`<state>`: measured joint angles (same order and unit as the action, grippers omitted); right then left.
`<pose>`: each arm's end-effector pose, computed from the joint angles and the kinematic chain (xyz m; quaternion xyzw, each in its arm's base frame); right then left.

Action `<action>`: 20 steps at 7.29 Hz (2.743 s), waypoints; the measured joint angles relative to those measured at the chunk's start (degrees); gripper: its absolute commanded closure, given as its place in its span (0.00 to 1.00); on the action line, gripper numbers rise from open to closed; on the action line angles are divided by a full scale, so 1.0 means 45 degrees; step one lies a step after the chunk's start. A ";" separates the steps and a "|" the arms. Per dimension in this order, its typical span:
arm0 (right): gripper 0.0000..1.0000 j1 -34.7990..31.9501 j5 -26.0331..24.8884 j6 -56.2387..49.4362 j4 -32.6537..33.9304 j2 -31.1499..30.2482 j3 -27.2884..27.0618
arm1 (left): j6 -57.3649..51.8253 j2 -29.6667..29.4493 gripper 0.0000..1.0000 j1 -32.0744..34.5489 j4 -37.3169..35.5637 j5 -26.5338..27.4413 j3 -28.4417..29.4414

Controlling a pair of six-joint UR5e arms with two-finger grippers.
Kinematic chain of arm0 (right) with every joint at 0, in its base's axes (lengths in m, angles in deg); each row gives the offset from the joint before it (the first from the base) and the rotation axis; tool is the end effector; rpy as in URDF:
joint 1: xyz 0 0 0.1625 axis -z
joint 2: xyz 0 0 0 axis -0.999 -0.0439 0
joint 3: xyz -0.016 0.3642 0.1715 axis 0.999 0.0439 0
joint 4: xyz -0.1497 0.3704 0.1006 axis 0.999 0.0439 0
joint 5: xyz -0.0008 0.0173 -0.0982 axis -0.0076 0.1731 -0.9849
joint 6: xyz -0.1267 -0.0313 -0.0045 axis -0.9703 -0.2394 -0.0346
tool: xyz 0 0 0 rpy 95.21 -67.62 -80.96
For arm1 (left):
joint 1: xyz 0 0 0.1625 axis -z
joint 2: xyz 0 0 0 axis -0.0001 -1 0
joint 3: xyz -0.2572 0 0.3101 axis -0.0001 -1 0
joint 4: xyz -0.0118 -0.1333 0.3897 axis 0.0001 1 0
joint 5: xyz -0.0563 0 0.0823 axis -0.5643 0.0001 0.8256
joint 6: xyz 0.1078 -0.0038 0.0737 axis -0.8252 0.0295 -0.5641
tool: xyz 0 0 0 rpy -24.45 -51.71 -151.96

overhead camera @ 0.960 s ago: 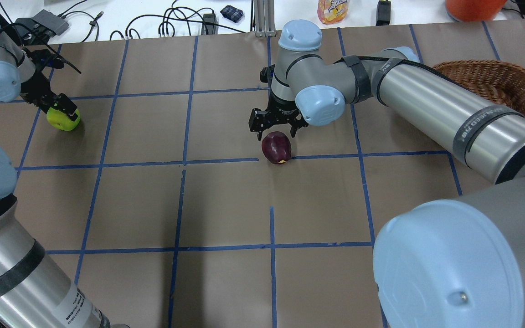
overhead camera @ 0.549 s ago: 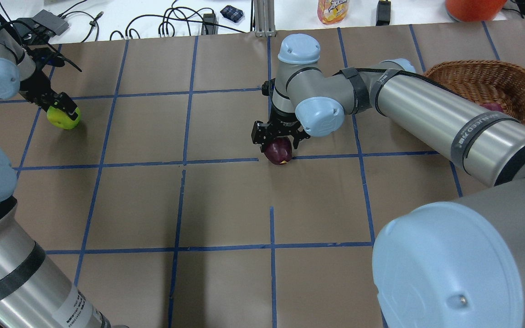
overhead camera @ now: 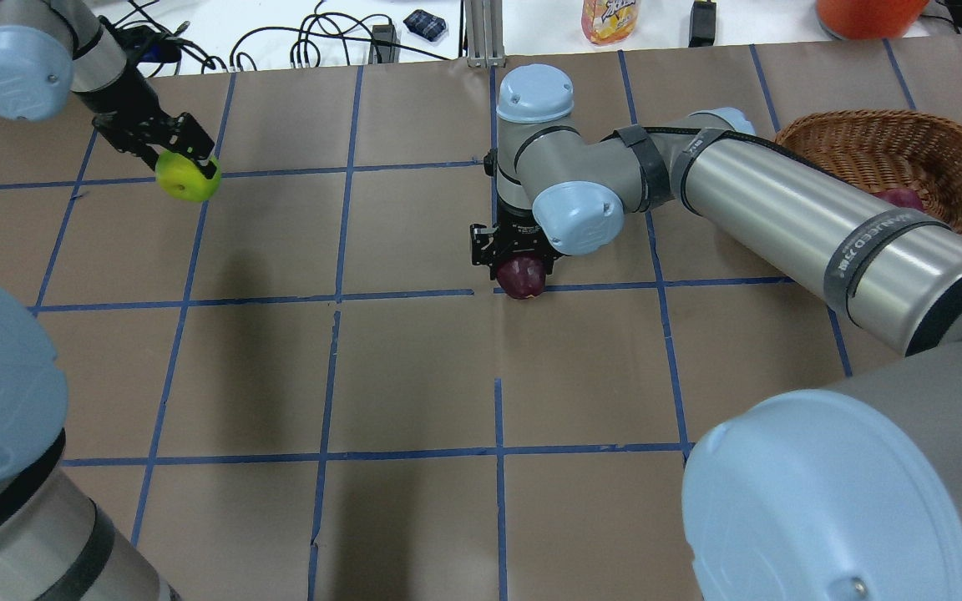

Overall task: Put all apples into basket
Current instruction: 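Carry dark red apple to basket with right gripper while left brings green apple, then release dark red apple into basket while left gripper releases green apple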

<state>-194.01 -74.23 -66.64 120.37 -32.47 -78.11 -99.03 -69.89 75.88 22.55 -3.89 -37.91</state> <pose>0.3186 -0.5710 0.1651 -0.0478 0.9971 0.0536 0.0251 0.0201 -0.6786 0.2630 -0.1005 -0.9924 -0.0324 0.0635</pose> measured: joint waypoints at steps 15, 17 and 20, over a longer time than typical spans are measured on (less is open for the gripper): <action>0.00 1.0923 -0.1540 -0.6706 0.1164 0.0439 0.1463 | 0.9324 0.0991 0.00 0.6081 -0.1647 -0.0347 -0.0511; 0.00 1.0900 -0.1528 -0.6670 0.0932 0.0209 0.1459 | 0.7431 0.2556 0.00 0.4709 0.2122 -0.0077 0.0638; 0.00 0.9406 -0.1228 -0.6061 -0.1001 -0.1552 0.1416 | 0.5463 0.4543 0.00 0.3668 0.4343 0.1359 0.0298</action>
<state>-151.69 -79.75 -93.91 115.86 -39.45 -71.74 -74.44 -49.45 92.39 42.10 2.23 -36.57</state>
